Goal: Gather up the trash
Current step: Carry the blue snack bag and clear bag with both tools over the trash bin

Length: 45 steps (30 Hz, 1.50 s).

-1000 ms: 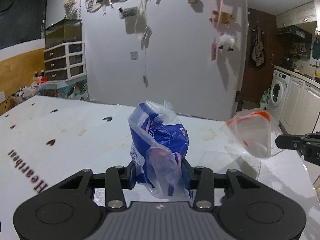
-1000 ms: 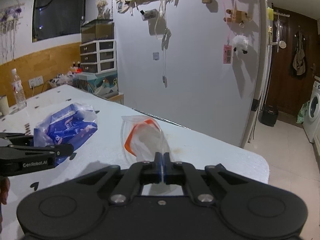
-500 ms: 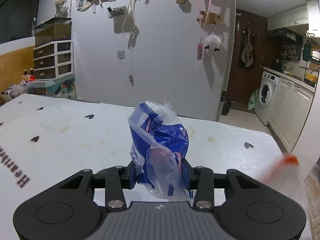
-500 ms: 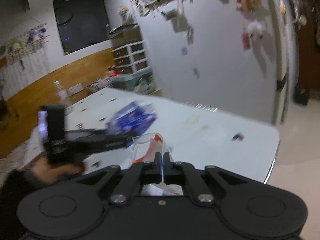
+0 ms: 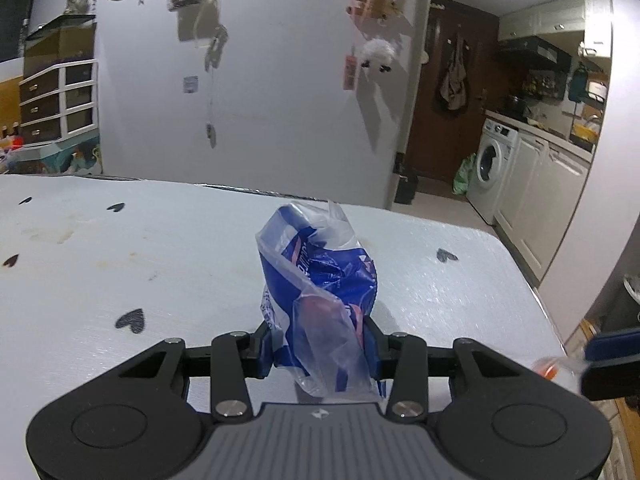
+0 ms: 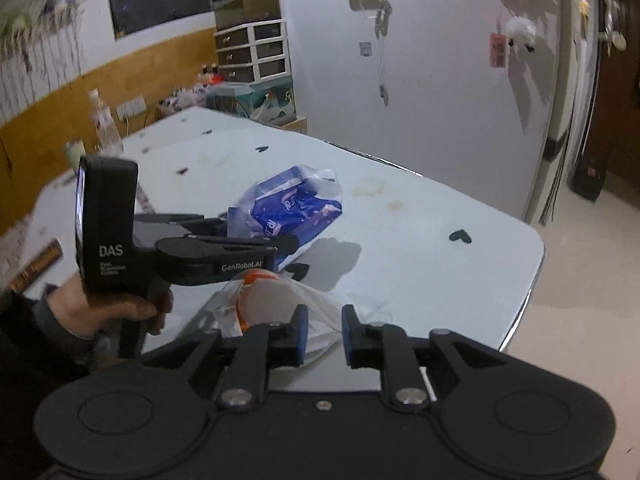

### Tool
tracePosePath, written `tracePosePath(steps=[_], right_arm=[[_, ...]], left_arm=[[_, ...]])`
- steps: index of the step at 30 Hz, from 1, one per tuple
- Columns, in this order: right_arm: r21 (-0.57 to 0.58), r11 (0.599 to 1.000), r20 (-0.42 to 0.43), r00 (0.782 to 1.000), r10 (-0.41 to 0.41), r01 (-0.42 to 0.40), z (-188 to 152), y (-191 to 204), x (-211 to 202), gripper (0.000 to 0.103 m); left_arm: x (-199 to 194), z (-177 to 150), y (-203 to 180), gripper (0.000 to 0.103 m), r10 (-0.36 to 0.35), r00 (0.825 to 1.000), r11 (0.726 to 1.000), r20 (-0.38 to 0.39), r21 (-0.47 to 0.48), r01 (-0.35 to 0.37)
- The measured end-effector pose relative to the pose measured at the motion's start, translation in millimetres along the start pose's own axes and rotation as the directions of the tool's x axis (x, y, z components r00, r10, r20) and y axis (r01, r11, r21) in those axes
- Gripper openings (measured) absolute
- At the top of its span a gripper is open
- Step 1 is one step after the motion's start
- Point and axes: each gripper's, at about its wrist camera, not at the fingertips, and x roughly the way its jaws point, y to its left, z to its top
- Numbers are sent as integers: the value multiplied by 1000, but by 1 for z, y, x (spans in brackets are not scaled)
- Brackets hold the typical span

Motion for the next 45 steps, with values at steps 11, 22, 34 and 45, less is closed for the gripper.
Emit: tracePosePath(steps=[11, 22, 34, 45], right_arm=[[-314, 940, 81, 990, -115, 135, -49, 30, 28, 25], [-614, 748, 225, 964, -141, 253, -56, 60, 47, 42], [-697, 681, 181, 974, -139, 227, -44, 63, 58, 8], [-603, 743, 216, 956, -197, 290, -49, 30, 24, 6]], left_arm=[[8, -6, -1, 44, -3, 999, 1000, -32, 11, 3], [4, -6, 5, 44, 7, 1000, 1000, -22, -18, -7], [-12, -5, 6, 44, 11, 1000, 999, 14, -50, -10], [-28, 4, -20, 43, -14, 999, 1000, 46, -21, 15]])
